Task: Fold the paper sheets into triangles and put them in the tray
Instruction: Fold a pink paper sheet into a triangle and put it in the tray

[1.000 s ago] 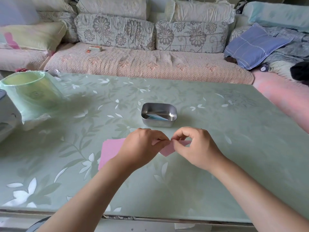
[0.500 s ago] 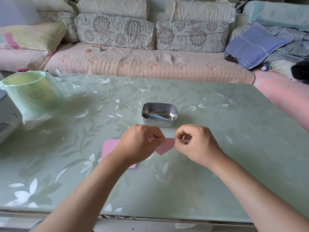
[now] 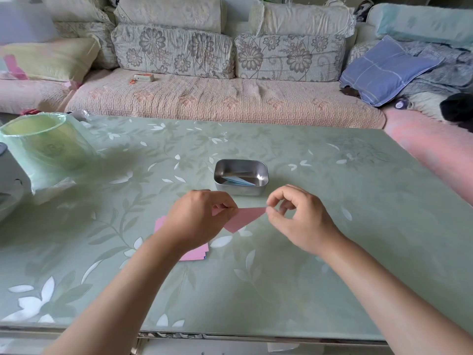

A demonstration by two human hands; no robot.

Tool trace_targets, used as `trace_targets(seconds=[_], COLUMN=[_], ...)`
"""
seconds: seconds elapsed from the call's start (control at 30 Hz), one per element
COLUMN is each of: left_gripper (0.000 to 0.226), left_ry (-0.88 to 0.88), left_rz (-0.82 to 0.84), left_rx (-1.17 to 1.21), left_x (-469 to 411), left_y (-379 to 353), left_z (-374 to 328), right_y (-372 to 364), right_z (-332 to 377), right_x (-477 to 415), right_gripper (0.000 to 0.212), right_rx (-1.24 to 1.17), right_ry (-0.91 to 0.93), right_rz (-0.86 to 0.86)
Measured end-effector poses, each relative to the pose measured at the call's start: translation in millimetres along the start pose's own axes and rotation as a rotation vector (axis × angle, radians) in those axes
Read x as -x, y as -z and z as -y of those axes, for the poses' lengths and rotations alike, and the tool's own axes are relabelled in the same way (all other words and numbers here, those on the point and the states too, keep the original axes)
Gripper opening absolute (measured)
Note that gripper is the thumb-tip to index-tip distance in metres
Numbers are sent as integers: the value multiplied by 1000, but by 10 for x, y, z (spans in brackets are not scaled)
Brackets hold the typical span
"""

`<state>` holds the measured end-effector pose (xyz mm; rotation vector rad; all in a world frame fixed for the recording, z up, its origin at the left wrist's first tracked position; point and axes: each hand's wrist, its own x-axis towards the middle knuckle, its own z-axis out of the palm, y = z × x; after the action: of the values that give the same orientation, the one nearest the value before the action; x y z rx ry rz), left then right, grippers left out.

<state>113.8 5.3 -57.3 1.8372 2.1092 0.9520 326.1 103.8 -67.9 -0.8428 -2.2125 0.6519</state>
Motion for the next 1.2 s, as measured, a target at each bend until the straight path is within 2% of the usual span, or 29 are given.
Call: trace_targets(seconds=[0.07, 0.2, 0.3, 0.37, 0.53, 0.73, 1.03, 1.2], left_gripper=[8, 8, 9, 11, 37, 13, 13, 11], left_ry=[-21, -60, -210, -249, -280, -181, -51, 11], left_rz=[4, -18, -106, -124, -99, 8, 150, 159], left_rx=[-5, -27, -167, -177, -109, 22, 9, -79], left_x=[7, 11, 27, 42, 53, 18, -28, -39], left_y=[-29, -49, -77, -119, -181, -71, 122, 201], left_z=[-41, -58, -69, -120, -203, -125, 126, 254], right_y=[-47, -78, -73, -80, -78, -49, 76, 86], right_z=[31, 65, 94, 116, 148, 147, 68, 40], right_x=[13, 1, -6, 2, 25, 38, -16, -33], right_gripper=[12, 8, 9, 8, 8, 11, 16, 15], right_rx=[-32, -29, 31, 58, 99, 133, 140, 159], right_ry=[13, 4, 36, 76, 131, 129, 47, 28], right_rz=[32, 18, 29, 35, 63, 77, 50, 60])
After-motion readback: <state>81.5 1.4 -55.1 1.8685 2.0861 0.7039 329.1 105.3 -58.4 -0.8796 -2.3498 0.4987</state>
